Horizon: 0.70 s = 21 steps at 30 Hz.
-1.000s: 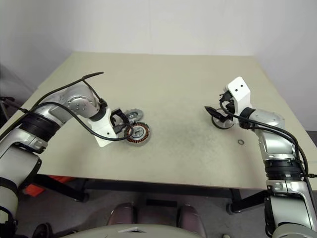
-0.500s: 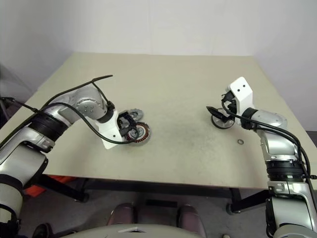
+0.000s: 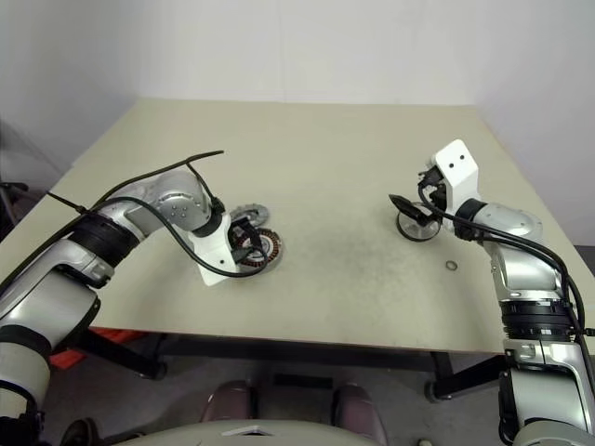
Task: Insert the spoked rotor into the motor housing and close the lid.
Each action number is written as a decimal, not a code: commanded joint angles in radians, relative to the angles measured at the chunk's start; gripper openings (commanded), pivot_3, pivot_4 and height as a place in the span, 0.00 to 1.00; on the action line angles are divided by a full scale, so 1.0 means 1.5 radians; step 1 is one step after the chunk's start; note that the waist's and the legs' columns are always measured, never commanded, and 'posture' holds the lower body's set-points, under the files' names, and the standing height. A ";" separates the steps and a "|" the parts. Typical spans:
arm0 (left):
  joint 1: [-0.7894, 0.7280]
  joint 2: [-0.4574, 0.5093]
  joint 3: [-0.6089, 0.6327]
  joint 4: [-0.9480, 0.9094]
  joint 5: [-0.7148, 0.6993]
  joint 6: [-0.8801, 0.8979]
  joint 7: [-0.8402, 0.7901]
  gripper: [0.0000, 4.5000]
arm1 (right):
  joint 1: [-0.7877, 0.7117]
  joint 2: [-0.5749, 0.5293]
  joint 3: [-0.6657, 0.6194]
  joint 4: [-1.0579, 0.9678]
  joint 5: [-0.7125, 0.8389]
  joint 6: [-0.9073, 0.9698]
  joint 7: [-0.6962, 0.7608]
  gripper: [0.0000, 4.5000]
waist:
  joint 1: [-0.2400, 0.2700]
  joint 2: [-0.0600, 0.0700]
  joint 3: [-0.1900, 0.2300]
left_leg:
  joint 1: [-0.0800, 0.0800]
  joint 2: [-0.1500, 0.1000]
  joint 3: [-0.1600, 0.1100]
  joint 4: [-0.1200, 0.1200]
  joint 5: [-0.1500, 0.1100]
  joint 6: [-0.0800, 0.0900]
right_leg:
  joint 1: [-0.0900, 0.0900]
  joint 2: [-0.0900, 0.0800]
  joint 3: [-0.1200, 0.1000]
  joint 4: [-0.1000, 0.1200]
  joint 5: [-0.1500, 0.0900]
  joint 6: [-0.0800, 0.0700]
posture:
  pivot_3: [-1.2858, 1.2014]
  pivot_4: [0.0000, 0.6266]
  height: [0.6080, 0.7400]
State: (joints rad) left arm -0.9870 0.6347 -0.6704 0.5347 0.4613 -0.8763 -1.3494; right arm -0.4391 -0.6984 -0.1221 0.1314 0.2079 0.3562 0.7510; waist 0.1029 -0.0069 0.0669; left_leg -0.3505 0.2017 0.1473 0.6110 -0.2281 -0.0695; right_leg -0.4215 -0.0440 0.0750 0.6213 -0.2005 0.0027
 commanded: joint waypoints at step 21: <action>-0.040 -0.050 -0.035 0.086 0.075 -0.043 0.067 0.99 | -0.021 -0.006 -0.033 -0.056 0.025 -0.002 -0.024 0.93 | 0.004 0.000 0.000 | 0.000 -0.001 0.000 0.000 0.002 -0.002 | 0.002 -0.003 -0.001 0.000 0.000 0.000 | 0.52 0.00 1.00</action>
State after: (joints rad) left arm -1.0561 0.5672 -0.6975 0.6741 0.5844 -0.9298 -1.2376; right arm -0.4479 -0.6984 -0.1396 0.0954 0.2271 0.3596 0.7207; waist 0.1096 -0.0066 0.0666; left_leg -0.3502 0.2005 0.1476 0.6113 -0.2251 -0.0730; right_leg -0.4191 -0.0492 0.0719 0.6220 -0.2005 0.0028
